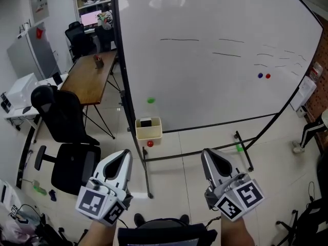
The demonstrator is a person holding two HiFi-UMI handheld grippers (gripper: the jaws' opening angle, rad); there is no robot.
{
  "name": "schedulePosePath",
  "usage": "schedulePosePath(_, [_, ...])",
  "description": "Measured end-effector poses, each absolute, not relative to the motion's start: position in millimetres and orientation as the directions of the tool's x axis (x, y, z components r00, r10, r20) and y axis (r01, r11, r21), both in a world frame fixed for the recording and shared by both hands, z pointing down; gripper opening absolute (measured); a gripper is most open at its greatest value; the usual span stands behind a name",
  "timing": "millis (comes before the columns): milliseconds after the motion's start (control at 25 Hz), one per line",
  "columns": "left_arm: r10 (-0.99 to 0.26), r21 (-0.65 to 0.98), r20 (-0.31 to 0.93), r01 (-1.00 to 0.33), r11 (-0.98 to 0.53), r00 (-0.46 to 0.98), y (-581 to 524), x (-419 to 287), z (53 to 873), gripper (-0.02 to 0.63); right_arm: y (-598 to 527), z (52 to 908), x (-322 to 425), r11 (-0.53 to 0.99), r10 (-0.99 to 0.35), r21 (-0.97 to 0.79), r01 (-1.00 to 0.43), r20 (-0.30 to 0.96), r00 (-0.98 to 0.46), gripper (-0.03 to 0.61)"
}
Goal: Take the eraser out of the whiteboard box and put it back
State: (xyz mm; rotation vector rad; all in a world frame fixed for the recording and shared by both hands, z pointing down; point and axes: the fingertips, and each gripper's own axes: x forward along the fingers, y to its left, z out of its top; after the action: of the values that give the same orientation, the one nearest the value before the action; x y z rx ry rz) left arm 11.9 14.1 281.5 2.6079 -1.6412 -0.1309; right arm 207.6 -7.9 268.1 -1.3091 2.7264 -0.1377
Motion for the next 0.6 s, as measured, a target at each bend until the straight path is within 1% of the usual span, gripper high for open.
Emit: schedulePosePath(600, [-0.895, 0.095, -0.039, -0.89, -0.446, 0.444, 31.5, 7.8, 280.9, 0.034, 8.3, 265.8, 204.0, 0.608, -0.793, -0.129, -0.783, -0.066, -0.605, 0.02])
